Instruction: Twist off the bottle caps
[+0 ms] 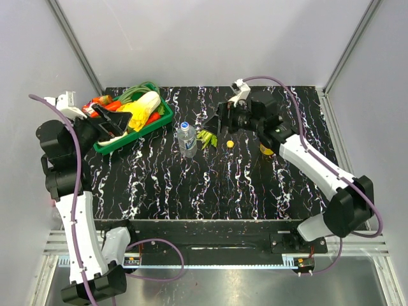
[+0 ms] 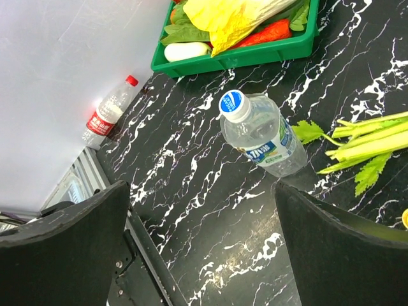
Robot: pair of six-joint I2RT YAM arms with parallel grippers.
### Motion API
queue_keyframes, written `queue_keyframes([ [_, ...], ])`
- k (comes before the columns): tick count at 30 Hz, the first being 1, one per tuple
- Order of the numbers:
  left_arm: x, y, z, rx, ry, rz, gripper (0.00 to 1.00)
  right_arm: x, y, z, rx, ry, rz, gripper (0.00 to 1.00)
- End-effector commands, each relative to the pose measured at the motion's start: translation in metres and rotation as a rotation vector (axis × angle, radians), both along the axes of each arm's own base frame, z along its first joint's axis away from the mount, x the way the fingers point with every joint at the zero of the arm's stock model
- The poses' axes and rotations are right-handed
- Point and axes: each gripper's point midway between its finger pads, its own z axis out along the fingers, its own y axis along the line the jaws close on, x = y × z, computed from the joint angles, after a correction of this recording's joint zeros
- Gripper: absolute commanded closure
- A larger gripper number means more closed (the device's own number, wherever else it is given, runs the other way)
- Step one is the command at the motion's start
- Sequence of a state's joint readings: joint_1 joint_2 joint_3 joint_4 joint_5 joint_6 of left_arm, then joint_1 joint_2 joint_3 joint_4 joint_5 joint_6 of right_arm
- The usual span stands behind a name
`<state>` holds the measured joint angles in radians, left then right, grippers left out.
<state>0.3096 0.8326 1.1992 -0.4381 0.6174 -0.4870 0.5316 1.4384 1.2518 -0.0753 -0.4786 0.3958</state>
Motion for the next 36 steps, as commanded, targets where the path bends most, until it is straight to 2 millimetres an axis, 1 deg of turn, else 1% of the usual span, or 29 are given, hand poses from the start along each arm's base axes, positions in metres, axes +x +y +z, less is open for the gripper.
queue_keyframes([
  [1,-0.003,-0.014,-0.022,-0.005,0.03,-0.107,0.01,0.007,0.016,0.023,-0.035,-0.081,-0.009,0.0],
  [5,-0.002,-0.021,-0.053,-0.022,0.081,-0.166,0.01,0.015,0.025,0.018,-0.097,-0.092,-0.056,0.0],
  [10,0.007,-0.02,-0.092,-0.059,0.183,-0.17,0.01,0.028,0.036,0.002,-0.19,-0.099,-0.116,0.0],
  [13,0.011,-0.022,-0.11,-0.083,0.243,-0.169,0.01,0.04,0.041,-0.007,-0.241,-0.116,-0.185,0.0],
  [17,0.015,-0.032,-0.136,-0.026,0.337,-0.169,0.01,0.05,0.051,-0.014,-0.286,-0.155,-0.255,0.0],
  [18,0.016,-0.033,-0.141,-0.01,0.363,-0.159,0.01,0.05,0.056,-0.015,-0.289,-0.166,-0.253,0.0],
  [22,0.02,-0.045,-0.164,0.024,0.468,-0.165,0.01,0.059,0.07,-0.027,-0.313,-0.184,-0.257,0.0],
  [23,0.02,-0.049,-0.166,0.028,0.48,-0.175,0.01,0.061,0.073,-0.031,-0.318,-0.184,-0.254,0.0],
  [26,0.019,-0.052,-0.173,0.039,0.5,-0.174,0.01,0.066,0.084,-0.034,-0.315,-0.19,-0.24,0.01],
  [29,0.019,-0.056,-0.174,0.038,0.506,-0.179,0.01,0.071,0.093,-0.038,-0.312,-0.2,-0.233,0.06],
  [33,0.018,-0.058,-0.175,0.04,0.509,-0.191,0.01,0.078,0.104,-0.046,-0.313,-0.204,-0.219,0.2],
  [36,0.016,-0.058,-0.178,0.042,0.515,-0.191,0.01,0.079,0.112,-0.055,-0.313,-0.196,-0.201,0.35],
])
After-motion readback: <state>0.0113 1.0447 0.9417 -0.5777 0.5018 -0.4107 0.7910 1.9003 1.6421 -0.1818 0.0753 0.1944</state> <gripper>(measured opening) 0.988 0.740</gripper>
